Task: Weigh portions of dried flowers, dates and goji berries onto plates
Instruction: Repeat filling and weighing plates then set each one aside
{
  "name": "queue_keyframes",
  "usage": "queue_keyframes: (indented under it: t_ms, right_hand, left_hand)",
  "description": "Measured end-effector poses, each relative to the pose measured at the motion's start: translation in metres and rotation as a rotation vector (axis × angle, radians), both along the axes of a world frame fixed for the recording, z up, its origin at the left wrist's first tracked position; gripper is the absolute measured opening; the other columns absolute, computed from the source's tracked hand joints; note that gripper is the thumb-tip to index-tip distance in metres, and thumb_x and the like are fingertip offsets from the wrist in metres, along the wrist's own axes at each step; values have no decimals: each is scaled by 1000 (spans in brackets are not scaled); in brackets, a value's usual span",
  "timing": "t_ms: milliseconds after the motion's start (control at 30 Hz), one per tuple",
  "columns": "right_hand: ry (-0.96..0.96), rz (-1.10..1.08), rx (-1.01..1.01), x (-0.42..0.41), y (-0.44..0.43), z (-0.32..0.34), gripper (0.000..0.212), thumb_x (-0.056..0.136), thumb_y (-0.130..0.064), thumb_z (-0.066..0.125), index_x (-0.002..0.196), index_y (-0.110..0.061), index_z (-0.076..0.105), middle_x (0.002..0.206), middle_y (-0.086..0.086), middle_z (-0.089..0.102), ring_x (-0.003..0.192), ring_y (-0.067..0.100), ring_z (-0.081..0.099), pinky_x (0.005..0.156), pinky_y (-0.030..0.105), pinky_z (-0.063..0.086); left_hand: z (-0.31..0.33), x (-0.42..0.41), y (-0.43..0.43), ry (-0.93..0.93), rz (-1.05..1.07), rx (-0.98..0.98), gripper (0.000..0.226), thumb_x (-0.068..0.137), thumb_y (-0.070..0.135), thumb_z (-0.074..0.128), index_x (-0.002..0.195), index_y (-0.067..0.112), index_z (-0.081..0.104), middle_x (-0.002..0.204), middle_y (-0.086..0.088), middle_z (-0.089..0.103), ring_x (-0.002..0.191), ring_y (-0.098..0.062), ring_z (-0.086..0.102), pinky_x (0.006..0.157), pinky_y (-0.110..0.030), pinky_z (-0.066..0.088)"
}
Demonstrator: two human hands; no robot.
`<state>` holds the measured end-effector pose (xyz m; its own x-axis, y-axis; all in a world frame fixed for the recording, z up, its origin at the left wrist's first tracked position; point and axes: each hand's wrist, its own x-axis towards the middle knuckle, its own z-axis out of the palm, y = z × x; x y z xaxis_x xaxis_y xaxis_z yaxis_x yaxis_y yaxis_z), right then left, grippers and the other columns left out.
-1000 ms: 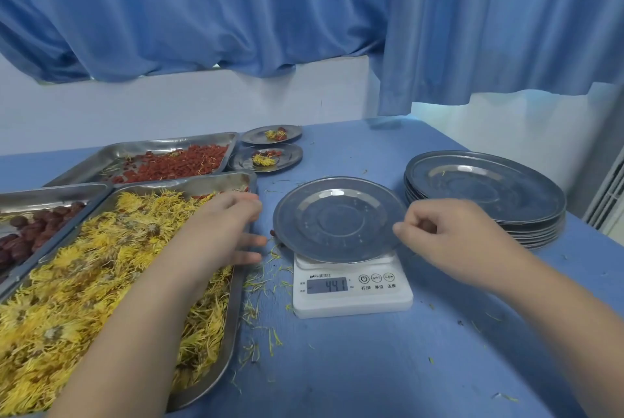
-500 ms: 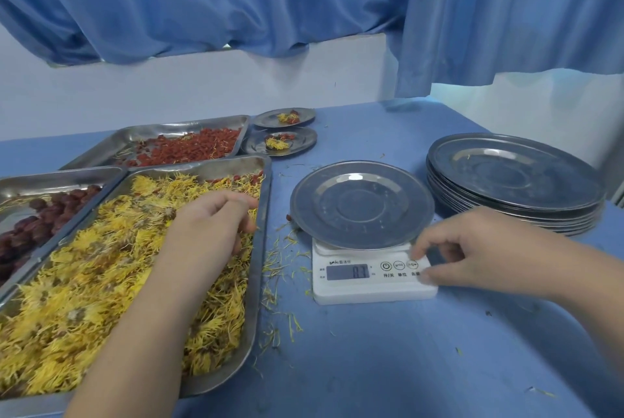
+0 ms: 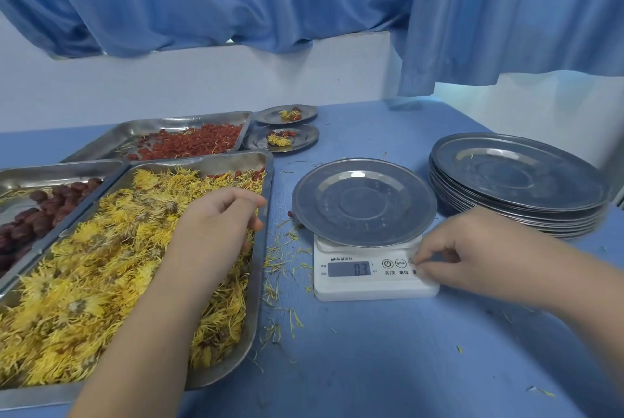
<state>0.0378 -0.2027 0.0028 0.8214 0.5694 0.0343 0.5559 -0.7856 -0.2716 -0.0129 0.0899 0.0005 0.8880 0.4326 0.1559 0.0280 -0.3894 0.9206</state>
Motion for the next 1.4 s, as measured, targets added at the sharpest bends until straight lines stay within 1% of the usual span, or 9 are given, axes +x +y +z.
queue_keyframes:
  t_ms: [167, 367, 467, 600, 700, 900, 1167, 1267, 1400]
  right_hand:
    - [-78, 7, -86, -8, 7, 4, 24, 82, -39, 58, 61, -27, 58, 53, -10, 53, 51, 10, 45, 50, 22, 39]
    - [-160, 9, -192, -10, 14, 7, 34, 81, -35, 54, 63, -10, 40, 60, 12, 40, 51, 17, 25, 50, 33, 34]
    - [-164, 15, -131, -8, 11, 2, 33, 81, -34, 55, 62, -11, 41, 58, 10, 41, 50, 18, 27, 49, 32, 33]
    - [-200, 16, 1, -3, 9, -4, 33, 83, -42, 55, 60, -19, 56, 52, -2, 51, 53, 14, 46, 56, 33, 46]
    - [-231, 61, 165, -1, 10, -3, 39, 83, -42, 56, 52, -20, 49, 50, -4, 48, 52, 13, 46, 54, 36, 45]
    - [-394, 172, 390, -11, 32, -2, 52, 79, -11, 70, 53, -21, 26, 49, -7, 29, 48, 10, 29, 49, 27, 29]
    - [-488, 106, 531, -5, 71, 13, 60, 66, 12, 59, 55, -30, 18, 48, -8, 27, 50, 12, 30, 49, 36, 35]
    - [-535, 92, 509, -6, 77, 5, 64, 65, 15, 59, 58, -31, 15, 51, -8, 26, 52, 22, 30, 46, 39, 37]
    - [-565, 162, 427, -11, 72, -13, 74, 61, 14, 66, 62, -35, 10, 53, -11, 20, 51, 19, 25, 41, 36, 36]
  left_hand:
    - [-1, -1, -1, -1, 10, -23, 27, 92, 22, 50, 81, 33, 73, 65, 8, 66, 50, -12, 50, 54, -32, 42]
    - [-2, 1, -2, 1, 9, -14, 26, 92, 21, 50, 81, 29, 72, 65, 7, 66, 50, -10, 52, 53, -32, 43]
    - [-3, 0, -2, -3, 7, -21, 26, 92, 21, 50, 81, 29, 72, 66, 6, 67, 50, -10, 53, 52, -31, 44]
    - [-1, -1, -1, -10, 23, -32, 26, 92, 21, 50, 83, 29, 72, 65, 7, 67, 49, -10, 52, 52, -30, 43]
    - [-1, 0, -2, -25, 29, -2, 25, 92, 20, 49, 82, 29, 71, 65, 8, 67, 49, -9, 52, 51, -28, 43]
    - [-4, 0, -5, -55, 13, 64, 22, 93, 23, 50, 83, 30, 68, 64, 8, 66, 50, -11, 48, 49, -27, 41]
    - [-6, -3, -17, -127, -106, 142, 15, 97, 28, 51, 90, 33, 64, 71, -2, 64, 44, 0, 46, 42, -12, 37]
    - [-3, -6, -16, -244, -127, 75, 15, 97, 26, 52, 100, 36, 62, 69, 2, 61, 47, 2, 46, 44, -11, 37]
    - [6, -12, 10, -352, -6, -225, 18, 97, 22, 50, 99, 31, 65, 68, 11, 63, 54, -5, 52, 44, -19, 41]
